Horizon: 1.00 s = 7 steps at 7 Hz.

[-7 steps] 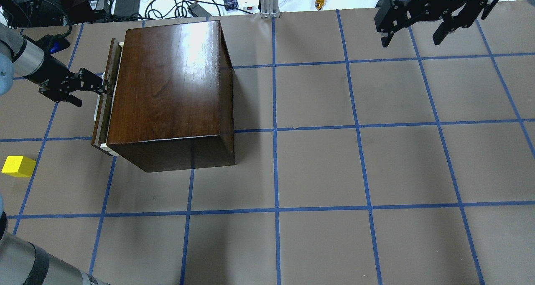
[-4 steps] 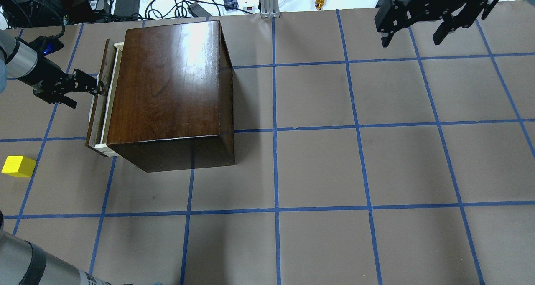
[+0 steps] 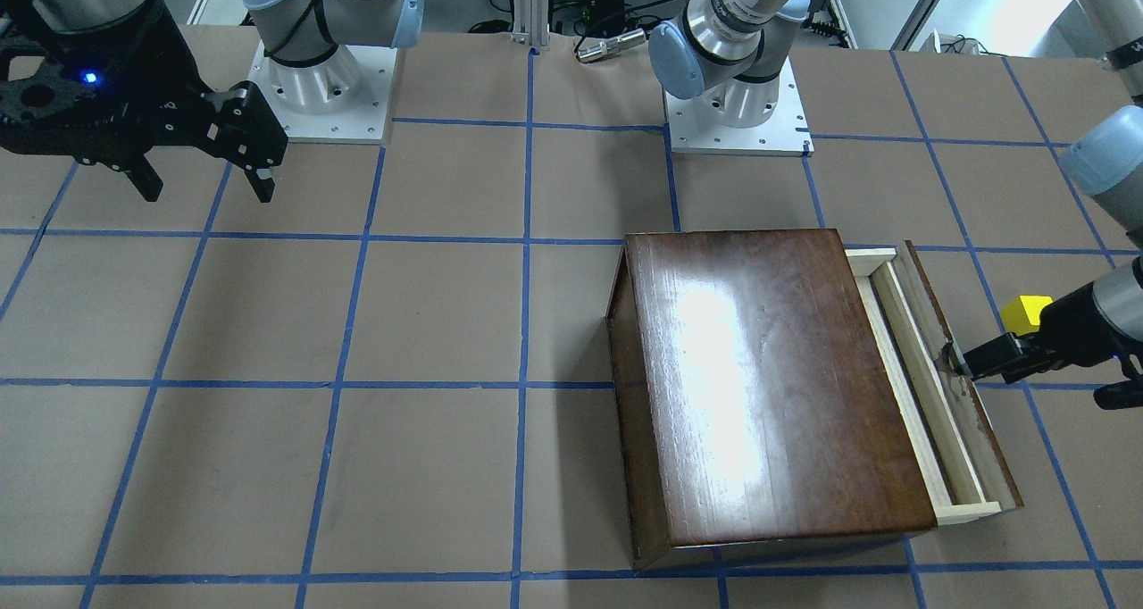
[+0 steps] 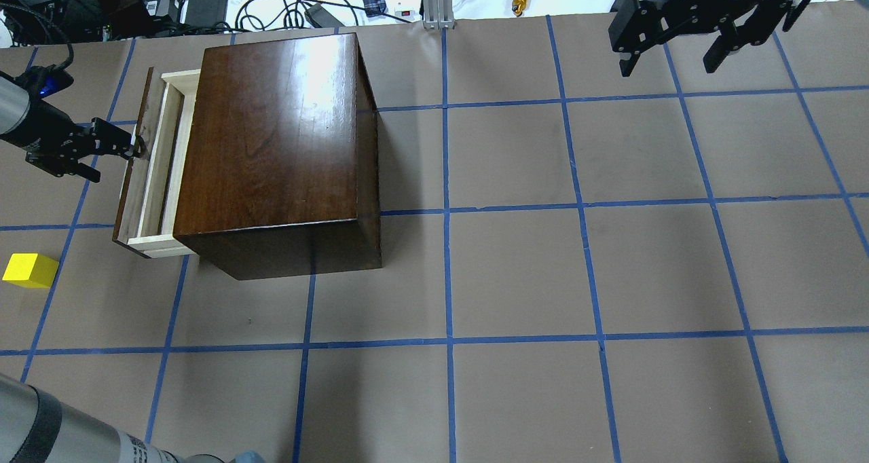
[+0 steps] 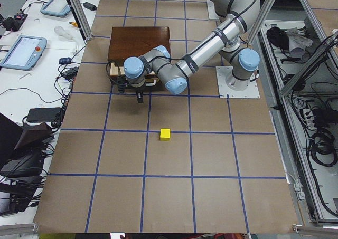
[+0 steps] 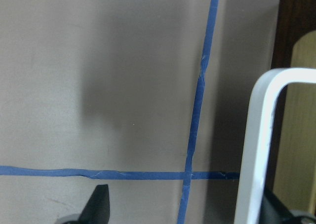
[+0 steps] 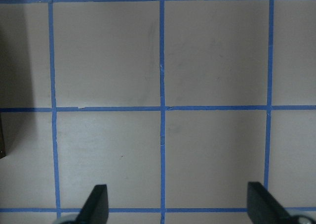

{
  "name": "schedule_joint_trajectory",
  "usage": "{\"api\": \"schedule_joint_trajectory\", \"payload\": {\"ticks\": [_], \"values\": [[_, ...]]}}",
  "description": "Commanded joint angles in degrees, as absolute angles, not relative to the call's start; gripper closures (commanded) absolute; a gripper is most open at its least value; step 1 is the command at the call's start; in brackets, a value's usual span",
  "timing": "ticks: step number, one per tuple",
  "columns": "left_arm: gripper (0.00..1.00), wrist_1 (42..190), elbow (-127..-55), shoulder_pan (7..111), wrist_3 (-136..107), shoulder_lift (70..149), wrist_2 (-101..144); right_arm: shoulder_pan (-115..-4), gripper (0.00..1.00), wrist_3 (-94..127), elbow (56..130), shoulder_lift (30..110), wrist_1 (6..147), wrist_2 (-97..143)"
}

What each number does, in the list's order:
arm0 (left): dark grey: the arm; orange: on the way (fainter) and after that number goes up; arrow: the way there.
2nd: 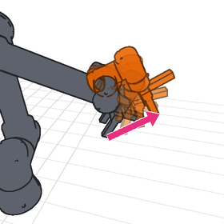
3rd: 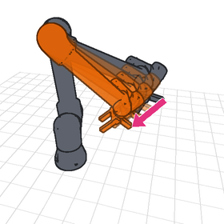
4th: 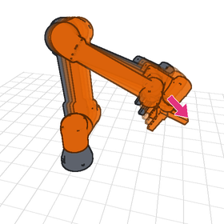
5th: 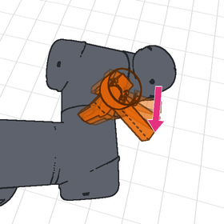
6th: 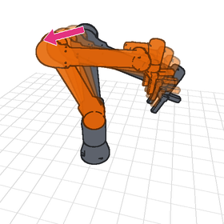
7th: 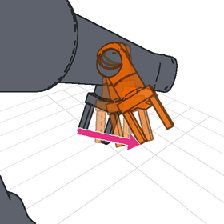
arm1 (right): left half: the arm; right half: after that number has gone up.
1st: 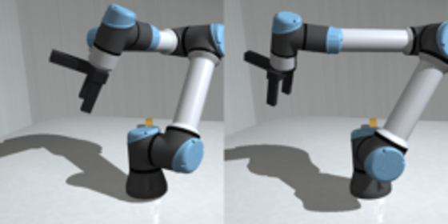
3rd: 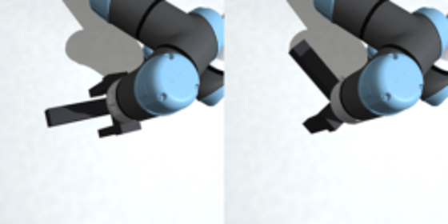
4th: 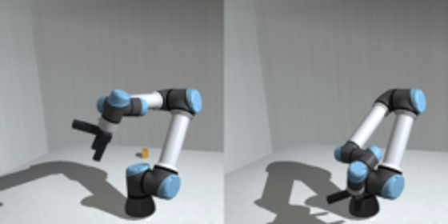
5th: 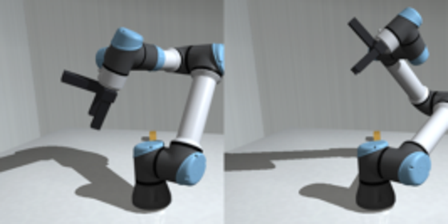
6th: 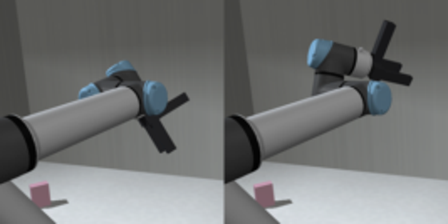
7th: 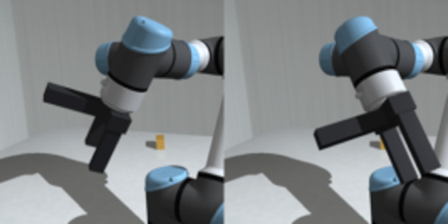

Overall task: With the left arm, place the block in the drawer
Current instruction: 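Pull the drawer outward from the cabinet with the left gripper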

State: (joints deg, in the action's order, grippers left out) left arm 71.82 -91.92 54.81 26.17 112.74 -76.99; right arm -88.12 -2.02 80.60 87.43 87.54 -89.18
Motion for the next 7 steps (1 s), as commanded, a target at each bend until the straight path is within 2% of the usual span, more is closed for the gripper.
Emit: {"api": "schedule_joint_trajectory", "payload": {"ticks": [1,7], "values": [[0.00,71.9,-91.5,53.1,26.4,113.2,-77.0,-88.2,0.00,-2.0,80.6,87.5,87.5,-89.2],[0.00,72.1,-90.9,51.8,27.7,113.6,-76.9,-88.2,0.00,-2.0,80.6,87.4,87.5,-89.1]]}}
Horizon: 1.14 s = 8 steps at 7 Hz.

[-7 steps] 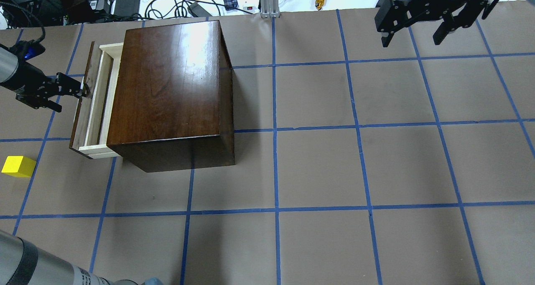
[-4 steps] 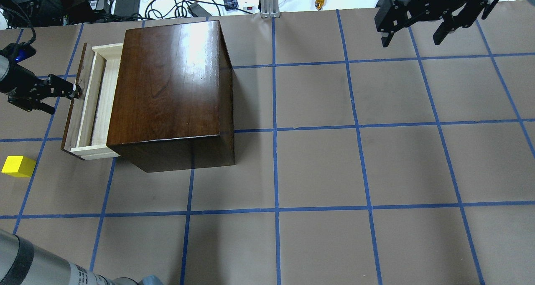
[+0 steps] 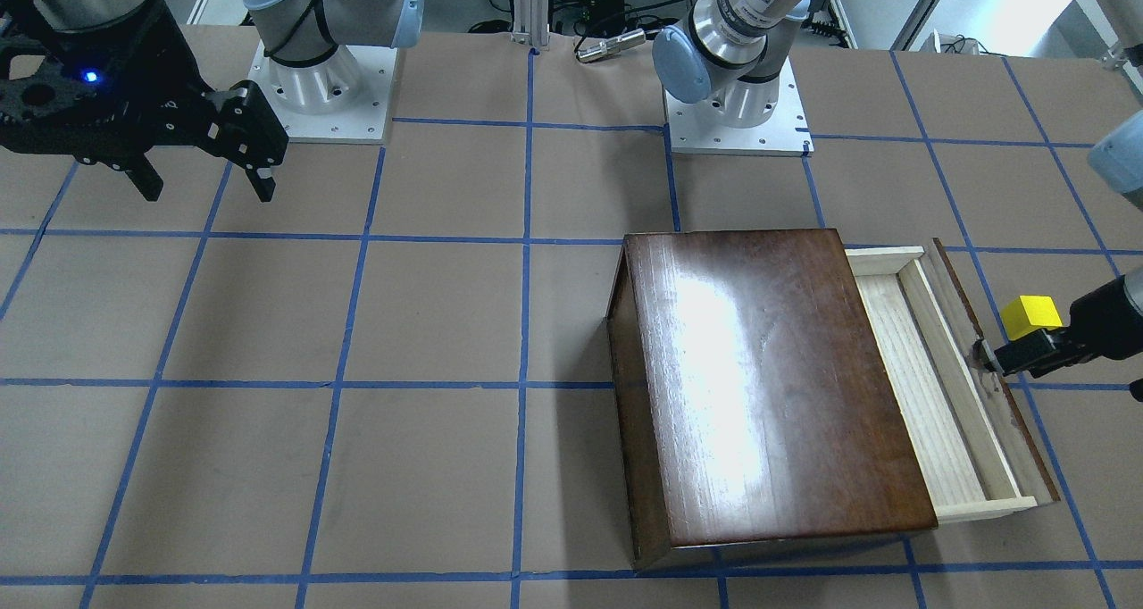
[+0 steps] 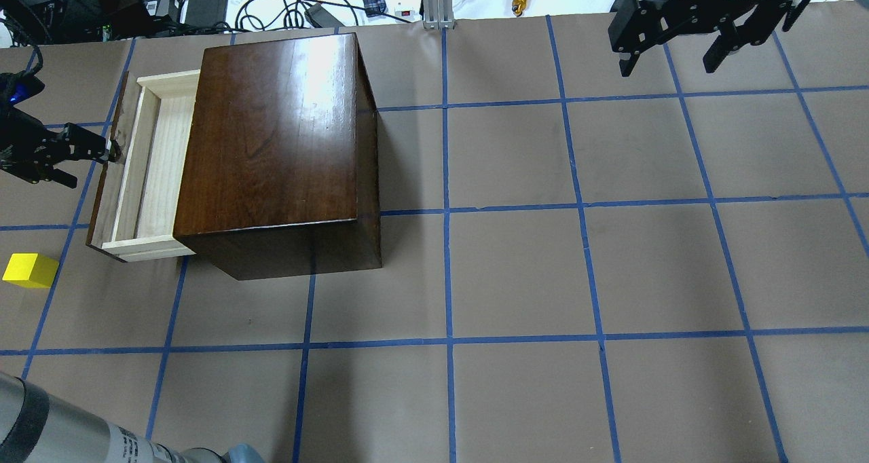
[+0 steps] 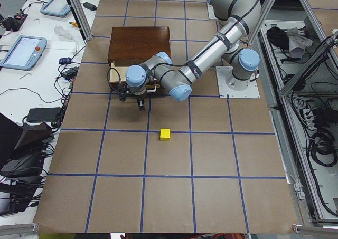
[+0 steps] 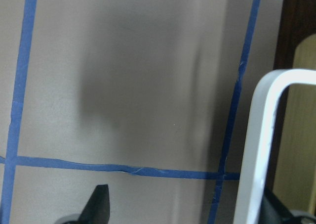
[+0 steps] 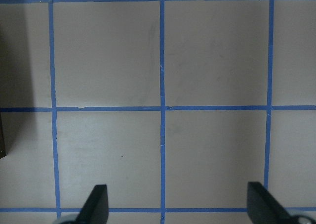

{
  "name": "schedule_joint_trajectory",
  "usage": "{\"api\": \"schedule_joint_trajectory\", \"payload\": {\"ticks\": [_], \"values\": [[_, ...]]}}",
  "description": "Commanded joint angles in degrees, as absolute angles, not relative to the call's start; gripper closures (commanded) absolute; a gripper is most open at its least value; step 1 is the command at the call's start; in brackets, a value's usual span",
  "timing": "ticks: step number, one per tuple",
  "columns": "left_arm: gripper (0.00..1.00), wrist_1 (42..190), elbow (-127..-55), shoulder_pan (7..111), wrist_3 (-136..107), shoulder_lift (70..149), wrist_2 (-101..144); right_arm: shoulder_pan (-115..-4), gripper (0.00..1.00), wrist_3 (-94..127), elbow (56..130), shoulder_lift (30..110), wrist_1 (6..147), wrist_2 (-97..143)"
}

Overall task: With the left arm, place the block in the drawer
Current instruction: 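Pull the drawer outward from the cabinet with the left gripper, then release the handle and move the left gripper toward the yellow cube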

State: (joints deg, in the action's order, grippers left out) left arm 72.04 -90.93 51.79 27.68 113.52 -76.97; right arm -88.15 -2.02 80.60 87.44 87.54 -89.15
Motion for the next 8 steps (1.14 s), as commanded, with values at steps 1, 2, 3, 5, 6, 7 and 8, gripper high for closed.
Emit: {"api": "schedule_joint_trajectory", "payload": {"ticks": [1,2,3,5,6,7,8], "values": [[0.00,72.1,-90.9,51.8,27.7,113.6,-76.9,-88.2,0.00,-2.0,80.6,87.4,87.5,-89.1],[0.00,72.4,-90.9,51.7,27.3,113.3,-76.5,-88.2,0.00,-2.0,80.6,87.4,87.5,-89.2],[0.00,72.5,-90.9,51.8,27.1,113.2,-76.2,-88.2,0.00,-2.0,80.6,87.5,87.5,-89.2],[0.00,72.5,-91.0,51.8,27.0,113.2,-75.0,-88.2,0.00,-2.0,80.6,87.4,87.5,-89.2],[0.00,72.8,-90.9,51.8,26.8,112.4,-74.6,-88.1,0.00,-2.0,80.6,87.5,87.5,-89.1],[0.00,74.4,-90.8,52.0,26.5,111.3,-74.0,-88.2,0.00,-2.0,80.6,87.5,87.5,-89.2],[0.00,77.9,-89.4,52.0,26.5,109.9,-73.7,-88.1,0.00,-2.0,80.6,87.4,87.5,-89.1]]}}
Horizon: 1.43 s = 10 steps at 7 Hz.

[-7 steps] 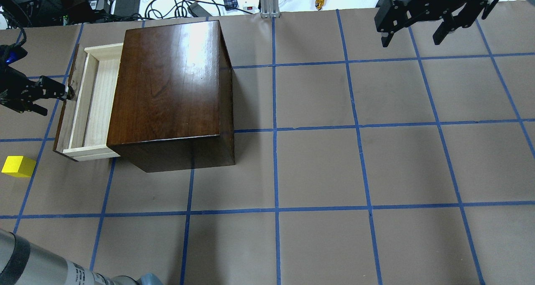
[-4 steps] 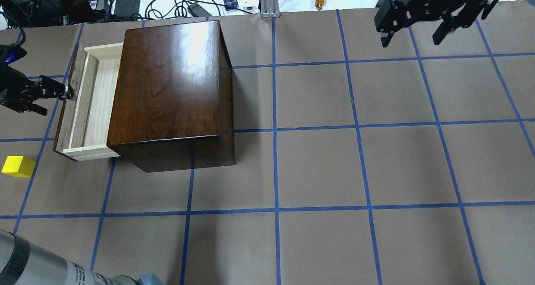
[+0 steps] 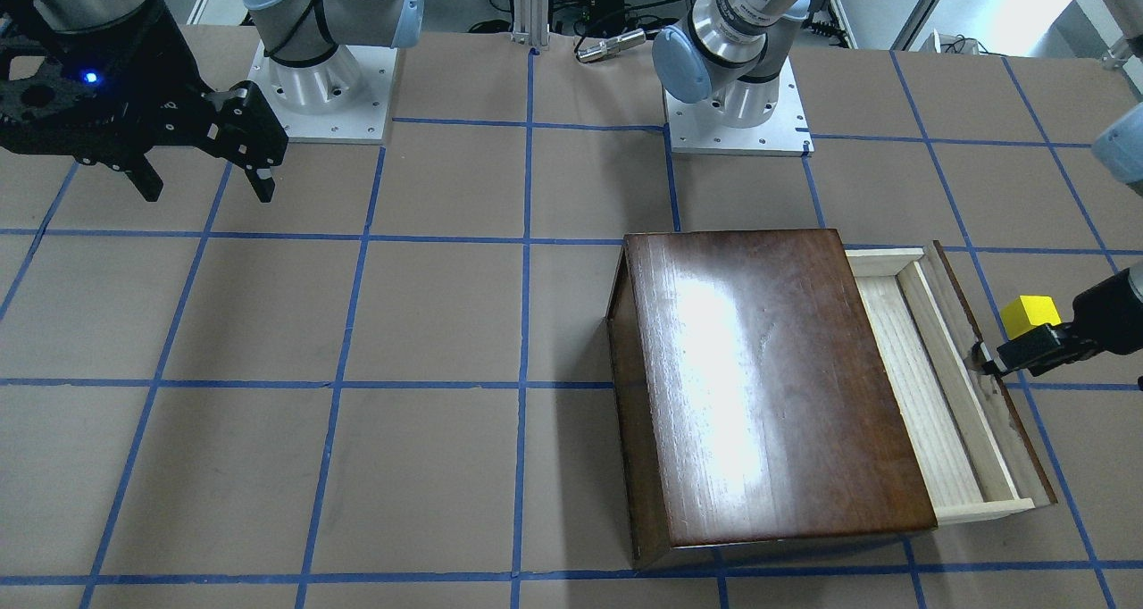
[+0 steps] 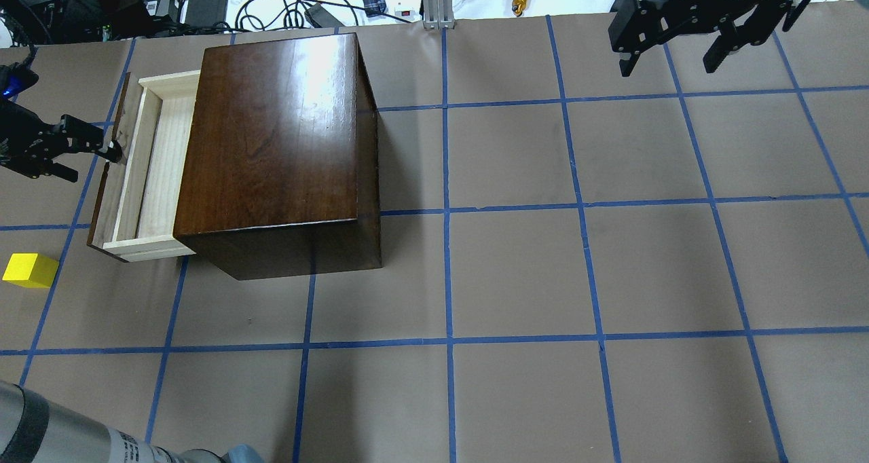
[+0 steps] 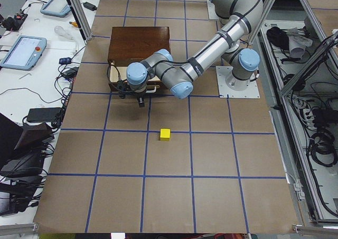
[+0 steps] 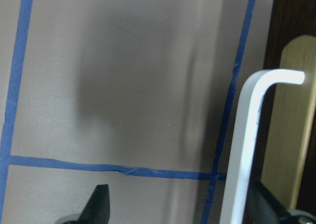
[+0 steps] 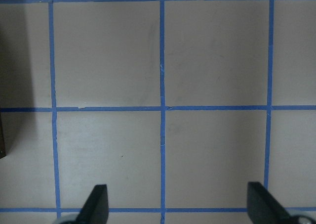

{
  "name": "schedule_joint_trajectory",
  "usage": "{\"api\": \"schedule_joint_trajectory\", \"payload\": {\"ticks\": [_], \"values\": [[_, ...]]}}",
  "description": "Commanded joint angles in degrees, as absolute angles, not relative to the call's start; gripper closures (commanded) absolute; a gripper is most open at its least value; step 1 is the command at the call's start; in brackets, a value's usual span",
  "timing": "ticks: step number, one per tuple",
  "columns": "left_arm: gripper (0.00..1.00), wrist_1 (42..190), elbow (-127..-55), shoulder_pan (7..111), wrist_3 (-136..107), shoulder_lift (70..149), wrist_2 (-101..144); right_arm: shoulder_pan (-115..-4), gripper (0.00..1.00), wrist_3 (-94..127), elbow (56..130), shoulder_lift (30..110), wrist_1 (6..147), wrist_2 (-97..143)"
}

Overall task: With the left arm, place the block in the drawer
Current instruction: 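Release the handle and move the left gripper toward the yellow cube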

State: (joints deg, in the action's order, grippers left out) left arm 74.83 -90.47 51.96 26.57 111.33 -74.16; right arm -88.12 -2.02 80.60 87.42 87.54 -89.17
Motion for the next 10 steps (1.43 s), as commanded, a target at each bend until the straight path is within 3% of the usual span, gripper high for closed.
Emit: {"api": "schedule_joint_trajectory", "payload": {"ticks": [1,6,10], "values": [[0.00,82.5,-87.1,51.8,27.2,108.6,-74.0,-88.2,0.00,-2.0,80.6,87.5,87.5,-89.1],[0.00,82.2,-86.0,44.9,59.5,107.9,-85.9,-88.2,0.00,-2.0,80.6,87.4,87.5,-89.2],[0.00,76.7,-90.3,41.8,90.6,108.4,-91.1,-88.2,0.00,-2.0,80.6,87.5,87.5,-89.1]]}}
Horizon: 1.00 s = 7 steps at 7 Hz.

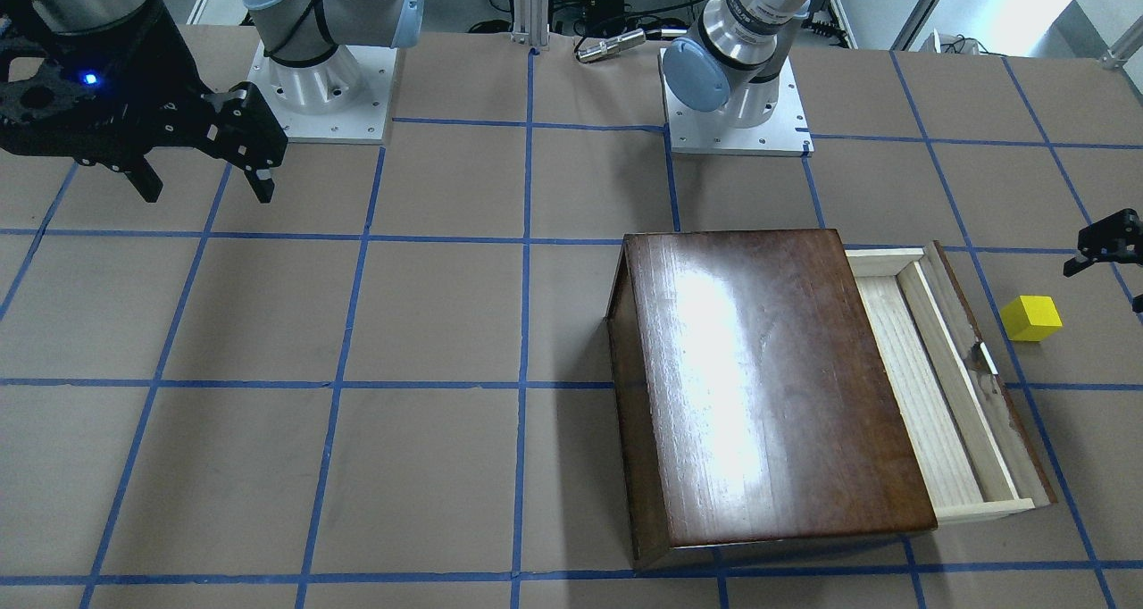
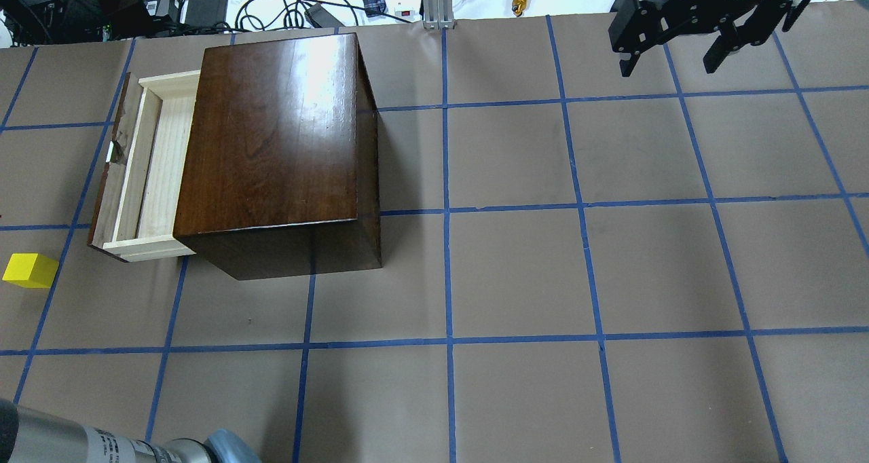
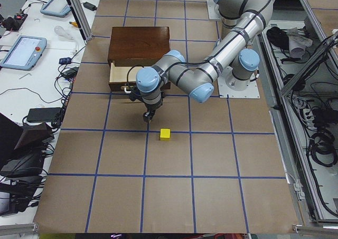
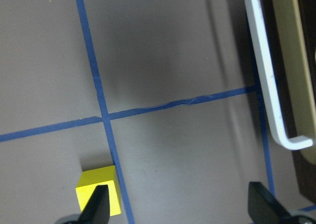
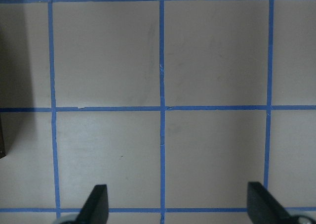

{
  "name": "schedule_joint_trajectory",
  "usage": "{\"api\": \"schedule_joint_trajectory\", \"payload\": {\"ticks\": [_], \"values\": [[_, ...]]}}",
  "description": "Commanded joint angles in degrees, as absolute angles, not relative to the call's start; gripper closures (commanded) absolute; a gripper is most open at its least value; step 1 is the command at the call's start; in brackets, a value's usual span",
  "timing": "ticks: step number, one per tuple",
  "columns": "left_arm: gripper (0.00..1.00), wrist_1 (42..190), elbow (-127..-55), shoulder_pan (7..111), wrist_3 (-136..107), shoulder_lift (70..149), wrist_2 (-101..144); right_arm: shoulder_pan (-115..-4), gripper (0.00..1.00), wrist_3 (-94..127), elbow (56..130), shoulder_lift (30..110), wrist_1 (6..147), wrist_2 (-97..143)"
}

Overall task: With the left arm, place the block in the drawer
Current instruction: 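Lower the left gripper over the yellow cube and close on it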

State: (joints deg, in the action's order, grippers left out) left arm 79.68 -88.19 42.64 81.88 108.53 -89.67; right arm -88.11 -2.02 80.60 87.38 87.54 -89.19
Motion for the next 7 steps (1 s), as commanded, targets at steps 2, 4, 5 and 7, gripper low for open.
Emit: {"api": "schedule_joint_trajectory", "payload": {"ticks": [2,4,5,7], "values": [[0.00,65.3,-97.3,40.2,106.0,107.8,-93.8,-88.2,0.00,-2.0,80.6,87.5,87.5,-89.1],[0.00,59.3,-99.4,40.0,120.6,107.6,-93.5,-88.2,0.00,-2.0,80.6,87.5,87.5,-89.1],[0.00,58.9,-100.2,38.6,127.3,107.6,-93.1,-88.2,0.00,-2.0,80.6,87.5,87.5,-89.1],[0.00,57.7,-101.6,37.9,133.4,107.9,-90.6,-88.2,0.00,-2.0,80.6,87.4,87.5,-89.2]]}}
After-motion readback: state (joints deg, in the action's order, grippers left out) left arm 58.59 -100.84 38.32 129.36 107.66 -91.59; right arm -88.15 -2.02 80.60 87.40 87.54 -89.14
